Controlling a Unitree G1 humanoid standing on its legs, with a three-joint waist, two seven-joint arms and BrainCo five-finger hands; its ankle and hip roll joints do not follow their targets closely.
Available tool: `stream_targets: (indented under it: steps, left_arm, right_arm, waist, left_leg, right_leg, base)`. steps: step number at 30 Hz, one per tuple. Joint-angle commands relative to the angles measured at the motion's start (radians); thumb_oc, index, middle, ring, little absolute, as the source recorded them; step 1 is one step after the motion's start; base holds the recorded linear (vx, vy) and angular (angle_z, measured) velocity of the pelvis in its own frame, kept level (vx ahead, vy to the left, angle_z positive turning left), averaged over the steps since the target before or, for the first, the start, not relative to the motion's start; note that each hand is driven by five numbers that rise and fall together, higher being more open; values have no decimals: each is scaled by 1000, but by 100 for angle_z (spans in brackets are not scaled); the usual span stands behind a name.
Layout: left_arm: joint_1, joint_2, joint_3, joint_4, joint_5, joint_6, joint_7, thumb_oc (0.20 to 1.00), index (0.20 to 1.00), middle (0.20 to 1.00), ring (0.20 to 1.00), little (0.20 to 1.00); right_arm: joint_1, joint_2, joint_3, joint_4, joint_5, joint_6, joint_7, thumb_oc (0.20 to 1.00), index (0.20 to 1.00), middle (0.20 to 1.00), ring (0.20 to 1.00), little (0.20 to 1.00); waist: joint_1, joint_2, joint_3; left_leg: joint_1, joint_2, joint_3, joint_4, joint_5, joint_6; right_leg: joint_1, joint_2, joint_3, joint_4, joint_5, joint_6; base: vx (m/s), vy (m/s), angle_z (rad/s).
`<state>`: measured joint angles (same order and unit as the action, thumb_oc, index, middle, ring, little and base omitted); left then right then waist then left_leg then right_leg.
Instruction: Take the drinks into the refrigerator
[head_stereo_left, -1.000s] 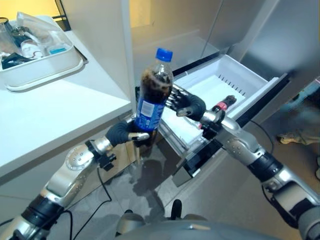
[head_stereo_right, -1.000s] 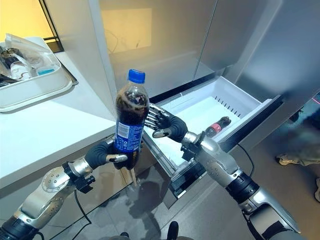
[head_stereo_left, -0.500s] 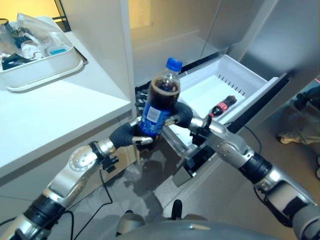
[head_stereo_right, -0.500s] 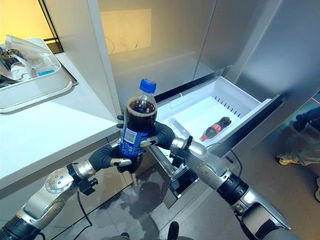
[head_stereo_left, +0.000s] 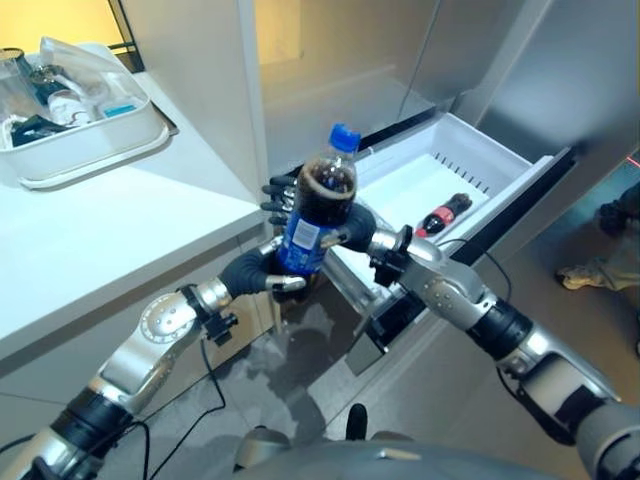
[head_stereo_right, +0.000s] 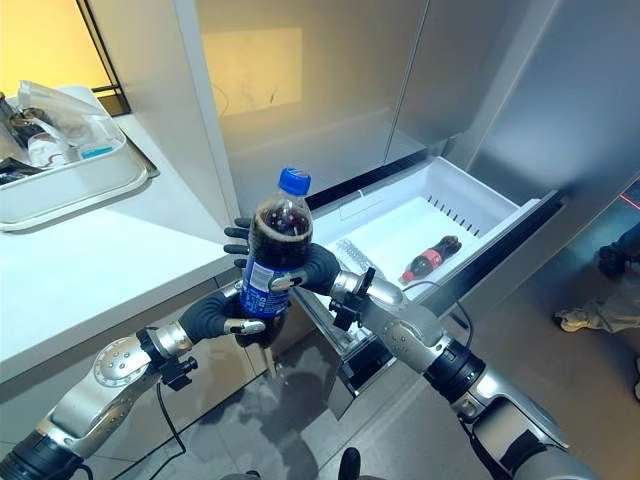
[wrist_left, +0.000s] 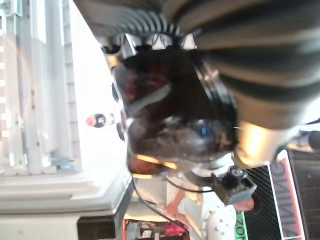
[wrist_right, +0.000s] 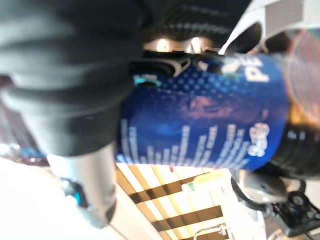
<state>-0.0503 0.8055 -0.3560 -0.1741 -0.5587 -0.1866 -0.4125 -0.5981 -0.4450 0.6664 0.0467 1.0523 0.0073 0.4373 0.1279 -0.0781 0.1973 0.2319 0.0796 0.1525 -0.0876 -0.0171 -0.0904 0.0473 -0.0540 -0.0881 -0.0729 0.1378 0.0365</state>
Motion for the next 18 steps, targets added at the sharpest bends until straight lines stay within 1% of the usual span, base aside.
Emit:
stream_targets:
  steps: [1, 2, 8, 13, 14, 15, 16, 17, 18]
  left_arm:
    - [-124, -32, -13, -18, 15, -78, 9, 200, 200, 200, 200, 200]
    - [-123, -36, -12, -11, 18, -78, 10, 200, 200, 200, 200, 200]
    - [-119, -40, -3, -14, 25, -77, 9, 200, 200, 200, 200, 200]
    - [-113, -45, 2, -13, 22, -78, 11, 200, 200, 200, 200, 200]
    - [-112, -46, 1, -13, 20, -78, 11, 216, 216, 216, 216, 216]
    - [-111, -46, 1, -15, 11, -74, 6, 573, 573, 573, 573, 573]
    - [-111, -45, 1, -15, 11, -74, 6, 573, 573, 573, 573, 573]
    - [-111, -44, 2, -20, 4, -70, 6, 1000, 1000, 1000, 1000, 1000]
    - [-111, -44, 2, -20, 4, -70, 6, 1000, 1000, 1000, 1000, 1000]
  right_arm:
    - [-161, 83, 42, -80, 56, -34, 34, 699, 699, 699, 699, 699]
    - [-157, 89, 38, -77, 60, -42, 24, 200, 200, 200, 200, 200]
    - [-140, 75, 49, -113, 54, -23, 40, 200, 200, 200, 200, 200]
    - [-126, 65, 37, -117, 60, -27, 35, 200, 200, 200, 200, 200]
    - [-123, 64, 34, -117, 60, -30, 33, 200, 200, 200, 200, 200]
    - [-118, 60, 29, -117, 61, -32, 31, 200, 200, 200, 200, 200]
    - [-118, 60, 28, -118, 61, -32, 31, 200, 200, 200, 200, 200]
    - [-106, 52, 18, -117, 59, -38, 25, 200, 200, 200, 200, 200]
    - [-106, 52, 18, -118, 59, -38, 25, 200, 200, 200, 200, 200]
  waist:
    - [25, 5, -21]
    - [25, 5, -20]
    - [26, 1, -19]
    - [26, 0, -16]
    - [25, 0, -16]
    - [24, 1, -16]
    - [25, 1, -16]
    - [23, 2, -16]
    - [23, 2, -16]
  left_leg:
    - [-14, -19, -55, 0, -67, 59]
    - [-13, -20, -54, 0, -67, 59]
    - [-15, -19, -54, 0, -67, 58]
    - [-16, -19, -57, 0, -67, 59]
    - [-17, -19, -57, 0, -67, 59]
    - [-17, -19, -56, 0, -67, 59]
    - [-17, -19, -56, 0, -67, 59]
    - [-17, -20, -57, 0, -67, 60]
    - [-17, -20, -57, 0, -67, 60]
  right_leg:
    - [-3, -74, 6, 155, -112, 98]
    - [-2, -74, 6, 155, -110, 98]
    - [-2, -73, 6, 154, -113, 98]
    - [-4, -72, 5, 156, -113, 98]
    - [-4, -72, 5, 155, -113, 98]
    - [-4, -72, 6, 155, -113, 98]
    - [-4, -72, 6, 155, -113, 98]
    - [-4, -72, 6, 155, -113, 98]
    - [-4, -72, 6, 155, -113, 98]
  base:
    - [0, 0, 0]
    - [0, 0, 0]
    - [0, 0, 0]
    - [0, 0, 0]
    - [0, 0, 0]
    - [0, 0, 0]
    - [0, 0, 0]
    - [0, 0, 0]
    - [0, 0, 0]
